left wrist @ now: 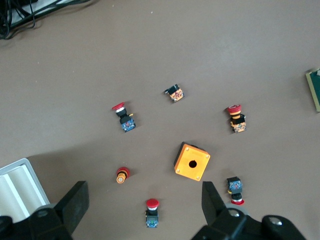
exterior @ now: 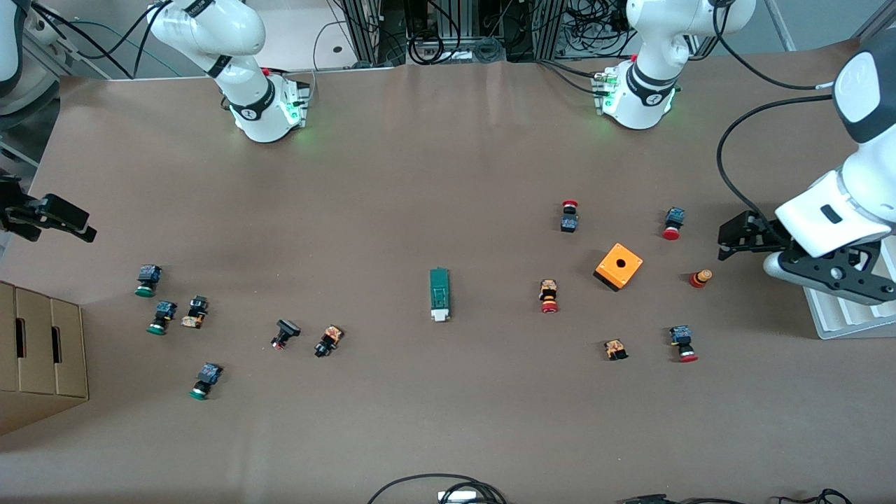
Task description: Close load switch with both arms
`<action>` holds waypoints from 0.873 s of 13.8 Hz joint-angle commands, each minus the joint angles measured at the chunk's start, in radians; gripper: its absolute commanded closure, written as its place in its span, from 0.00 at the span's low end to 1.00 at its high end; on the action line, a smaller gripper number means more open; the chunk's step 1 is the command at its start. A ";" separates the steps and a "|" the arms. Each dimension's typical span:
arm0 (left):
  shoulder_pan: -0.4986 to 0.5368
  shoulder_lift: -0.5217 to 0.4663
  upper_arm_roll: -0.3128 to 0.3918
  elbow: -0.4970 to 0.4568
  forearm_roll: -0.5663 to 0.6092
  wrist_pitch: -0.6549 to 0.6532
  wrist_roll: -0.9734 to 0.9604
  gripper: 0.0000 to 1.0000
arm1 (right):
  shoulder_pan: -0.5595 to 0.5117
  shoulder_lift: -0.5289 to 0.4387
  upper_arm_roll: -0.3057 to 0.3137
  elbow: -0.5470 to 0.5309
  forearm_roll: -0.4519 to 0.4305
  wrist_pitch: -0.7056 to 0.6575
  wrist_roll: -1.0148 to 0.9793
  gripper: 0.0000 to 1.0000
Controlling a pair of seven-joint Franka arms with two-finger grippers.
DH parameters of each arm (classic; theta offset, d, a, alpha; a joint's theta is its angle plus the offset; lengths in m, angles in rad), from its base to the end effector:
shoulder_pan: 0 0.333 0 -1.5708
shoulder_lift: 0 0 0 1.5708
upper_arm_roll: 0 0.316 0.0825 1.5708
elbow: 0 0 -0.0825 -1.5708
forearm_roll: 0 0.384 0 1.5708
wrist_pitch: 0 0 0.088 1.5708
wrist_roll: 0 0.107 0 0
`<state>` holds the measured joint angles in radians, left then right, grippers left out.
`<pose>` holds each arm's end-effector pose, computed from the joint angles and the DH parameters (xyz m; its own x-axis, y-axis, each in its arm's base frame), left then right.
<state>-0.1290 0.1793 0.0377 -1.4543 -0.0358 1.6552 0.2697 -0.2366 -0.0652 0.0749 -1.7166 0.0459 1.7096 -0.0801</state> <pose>0.6131 -0.0618 0.5825 0.9360 -0.3509 0.0286 -0.3516 -0.9359 0.0222 0.5390 -0.0823 0.6033 0.9943 -0.0875 0.0610 -0.0854 -0.9957 -0.0361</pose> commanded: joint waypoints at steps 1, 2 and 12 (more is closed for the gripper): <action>0.017 -0.104 -0.007 -0.153 0.016 0.076 0.016 0.00 | 0.007 0.011 -0.001 0.023 -0.017 -0.005 -0.009 0.00; 0.017 -0.119 -0.007 -0.179 0.017 0.098 0.016 0.00 | 0.007 0.011 -0.001 0.023 -0.017 -0.005 -0.009 0.00; 0.095 -0.158 0.016 -0.218 0.023 0.055 0.074 0.00 | 0.007 0.010 0.000 0.023 -0.015 -0.007 -0.029 0.00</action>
<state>-0.0549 0.0470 0.0511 -1.6479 -0.0221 1.7175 0.3109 -0.2354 -0.0649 0.0756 -1.7165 0.0459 1.7096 -0.1009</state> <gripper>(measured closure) 0.000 0.000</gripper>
